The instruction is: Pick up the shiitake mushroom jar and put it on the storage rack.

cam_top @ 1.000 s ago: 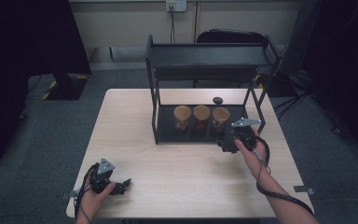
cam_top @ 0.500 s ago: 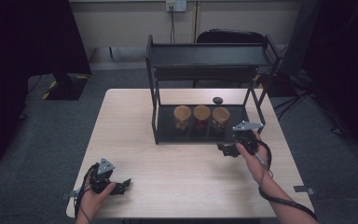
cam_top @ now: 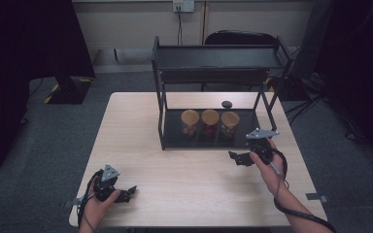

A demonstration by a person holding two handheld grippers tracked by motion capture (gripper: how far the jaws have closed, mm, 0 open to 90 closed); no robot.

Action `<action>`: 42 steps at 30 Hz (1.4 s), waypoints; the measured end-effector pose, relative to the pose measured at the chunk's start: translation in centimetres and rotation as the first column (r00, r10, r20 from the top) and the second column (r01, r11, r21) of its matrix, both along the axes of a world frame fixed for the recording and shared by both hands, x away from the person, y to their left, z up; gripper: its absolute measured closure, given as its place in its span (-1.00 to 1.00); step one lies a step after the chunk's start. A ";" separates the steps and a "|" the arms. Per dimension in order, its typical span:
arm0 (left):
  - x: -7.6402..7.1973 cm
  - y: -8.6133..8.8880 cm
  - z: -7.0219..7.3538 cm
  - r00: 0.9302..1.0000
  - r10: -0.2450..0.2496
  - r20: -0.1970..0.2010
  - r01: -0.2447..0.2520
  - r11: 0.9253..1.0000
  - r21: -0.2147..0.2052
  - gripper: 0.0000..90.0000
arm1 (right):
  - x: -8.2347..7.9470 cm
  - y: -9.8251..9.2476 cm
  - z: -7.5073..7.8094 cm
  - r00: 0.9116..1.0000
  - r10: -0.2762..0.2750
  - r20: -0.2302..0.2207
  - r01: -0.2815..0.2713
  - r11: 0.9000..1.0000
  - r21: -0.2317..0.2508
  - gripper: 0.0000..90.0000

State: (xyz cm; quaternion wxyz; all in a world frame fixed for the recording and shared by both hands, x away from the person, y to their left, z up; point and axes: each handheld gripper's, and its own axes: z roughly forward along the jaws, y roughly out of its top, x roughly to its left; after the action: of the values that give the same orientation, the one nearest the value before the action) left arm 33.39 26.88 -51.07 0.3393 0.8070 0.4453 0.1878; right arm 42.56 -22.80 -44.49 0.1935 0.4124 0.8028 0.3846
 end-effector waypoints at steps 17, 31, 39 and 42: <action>0.0 0.0 0.0 1.000 0.000 0.000 0.000 1.000 0.000 -1.00 | -1.4 -0.1 -0.1 1.000 0.022 -0.001 -0.022 1.000 -0.004 -0.90; 0.0 0.0 0.0 1.000 0.000 0.000 0.000 1.000 0.000 -1.00 | -2.3 -0.2 -0.8 0.999 0.042 -0.013 -0.042 0.999 0.006 -0.90; 0.0 0.0 0.0 1.000 0.000 0.000 0.000 1.000 0.000 -1.00 | -3.1 -0.8 -1.2 0.999 0.045 -0.022 -0.045 0.999 0.014 -0.90; 0.0 0.0 0.0 1.000 0.000 0.000 0.000 1.000 0.000 -1.00 | -3.3 -1.2 -1.4 0.999 0.041 -0.024 -0.041 0.999 0.016 -0.90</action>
State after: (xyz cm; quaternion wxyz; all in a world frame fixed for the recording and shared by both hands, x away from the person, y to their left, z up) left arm 33.39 26.88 -51.07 0.3391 0.8072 0.4452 0.1877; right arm 39.26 -24.04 -45.86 0.1727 0.4019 0.8103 0.3899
